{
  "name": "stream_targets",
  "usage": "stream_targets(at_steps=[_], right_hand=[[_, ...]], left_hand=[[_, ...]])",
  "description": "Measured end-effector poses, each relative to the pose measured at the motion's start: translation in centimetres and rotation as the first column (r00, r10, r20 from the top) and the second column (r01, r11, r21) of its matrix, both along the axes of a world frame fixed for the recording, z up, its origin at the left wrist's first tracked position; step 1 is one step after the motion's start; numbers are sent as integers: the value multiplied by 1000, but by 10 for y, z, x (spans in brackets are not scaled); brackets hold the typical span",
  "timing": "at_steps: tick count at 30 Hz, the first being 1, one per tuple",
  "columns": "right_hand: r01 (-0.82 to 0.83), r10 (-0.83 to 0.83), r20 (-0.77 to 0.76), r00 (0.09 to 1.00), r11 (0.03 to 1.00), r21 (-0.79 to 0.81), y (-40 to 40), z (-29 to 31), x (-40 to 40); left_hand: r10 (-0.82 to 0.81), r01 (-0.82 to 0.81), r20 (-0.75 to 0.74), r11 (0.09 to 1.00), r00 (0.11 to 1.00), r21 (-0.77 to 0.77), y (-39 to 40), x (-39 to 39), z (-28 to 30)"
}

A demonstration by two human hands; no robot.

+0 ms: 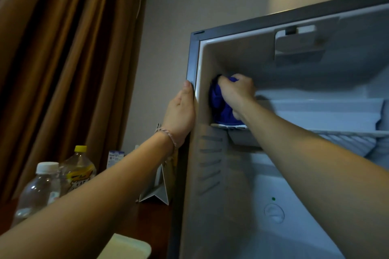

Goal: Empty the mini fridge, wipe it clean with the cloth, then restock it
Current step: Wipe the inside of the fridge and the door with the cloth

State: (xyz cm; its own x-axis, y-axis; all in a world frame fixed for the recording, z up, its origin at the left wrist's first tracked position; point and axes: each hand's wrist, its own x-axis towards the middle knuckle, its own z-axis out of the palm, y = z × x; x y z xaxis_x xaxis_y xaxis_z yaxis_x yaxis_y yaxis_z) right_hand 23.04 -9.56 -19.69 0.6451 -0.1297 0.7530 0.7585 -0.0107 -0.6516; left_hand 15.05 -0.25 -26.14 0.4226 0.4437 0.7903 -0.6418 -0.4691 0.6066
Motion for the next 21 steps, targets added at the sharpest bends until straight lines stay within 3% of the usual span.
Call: stream_targets(at_steps=[6, 13, 21], right_hand=[[-48, 40, -94, 995, 995, -90, -6, -8, -18], [-48, 45, -44, 998, 996, -69, -5, -1, -32], [-103, 98, -258, 961, 995, -7, -4, 6, -15]], left_hand=[[-10, 10, 26, 1000, 1000, 7, -6, -3, -2], [20, -20, 29, 1000, 999, 24, -1, 1, 2], [38, -39, 42, 999, 998, 33, 3, 4, 3]])
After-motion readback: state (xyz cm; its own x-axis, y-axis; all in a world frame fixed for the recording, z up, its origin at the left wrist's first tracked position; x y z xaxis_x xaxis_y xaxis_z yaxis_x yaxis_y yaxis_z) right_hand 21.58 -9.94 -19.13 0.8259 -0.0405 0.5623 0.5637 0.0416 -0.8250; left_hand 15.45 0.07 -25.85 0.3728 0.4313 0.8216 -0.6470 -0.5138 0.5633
